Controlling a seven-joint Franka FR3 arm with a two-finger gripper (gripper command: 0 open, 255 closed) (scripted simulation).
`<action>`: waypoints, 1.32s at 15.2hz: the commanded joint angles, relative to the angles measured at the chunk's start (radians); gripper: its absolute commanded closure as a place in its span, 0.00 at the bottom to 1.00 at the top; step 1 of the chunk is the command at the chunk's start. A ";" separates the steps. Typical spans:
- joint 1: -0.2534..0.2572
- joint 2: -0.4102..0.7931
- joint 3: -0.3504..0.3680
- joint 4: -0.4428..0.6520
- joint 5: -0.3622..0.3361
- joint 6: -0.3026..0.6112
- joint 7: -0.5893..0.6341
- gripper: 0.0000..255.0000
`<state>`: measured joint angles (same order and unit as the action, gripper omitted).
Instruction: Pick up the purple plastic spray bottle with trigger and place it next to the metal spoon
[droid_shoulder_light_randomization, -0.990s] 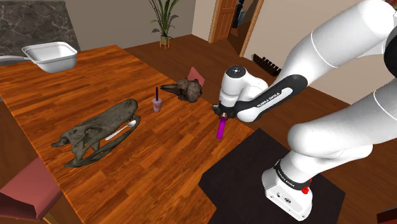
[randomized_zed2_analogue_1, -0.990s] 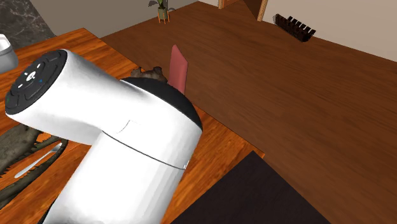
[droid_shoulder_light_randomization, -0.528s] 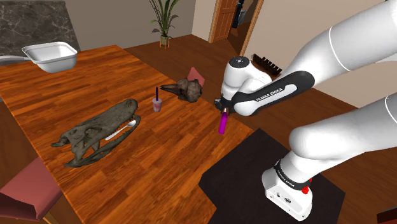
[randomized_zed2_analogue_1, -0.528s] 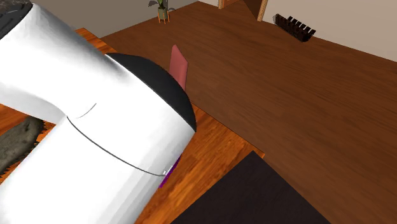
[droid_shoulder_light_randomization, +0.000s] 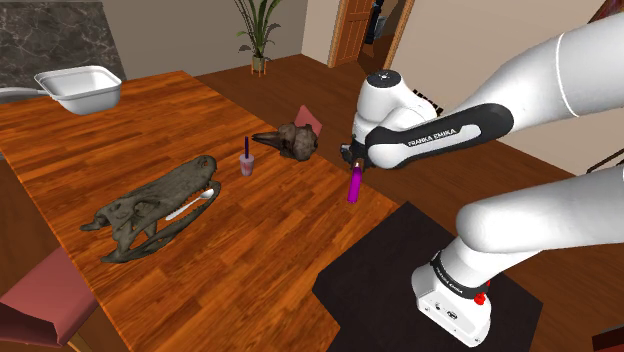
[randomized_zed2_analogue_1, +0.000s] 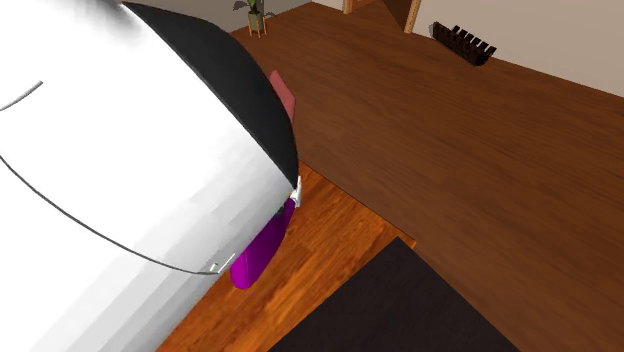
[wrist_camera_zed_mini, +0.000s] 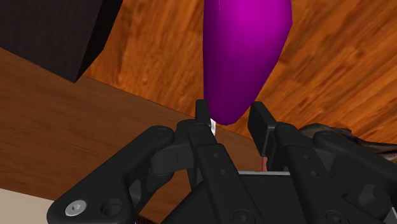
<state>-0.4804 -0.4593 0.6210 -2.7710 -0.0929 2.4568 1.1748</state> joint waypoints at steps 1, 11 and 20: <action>0.016 -0.025 -0.015 0.012 0.016 -0.036 -0.018 1.00; 0.059 -0.122 -0.078 0.082 0.056 -0.197 -0.089 1.00; 0.073 -0.178 -0.119 0.160 0.067 -0.327 -0.133 1.00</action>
<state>-0.4080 -0.6315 0.5072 -2.6202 -0.0267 2.1450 1.0467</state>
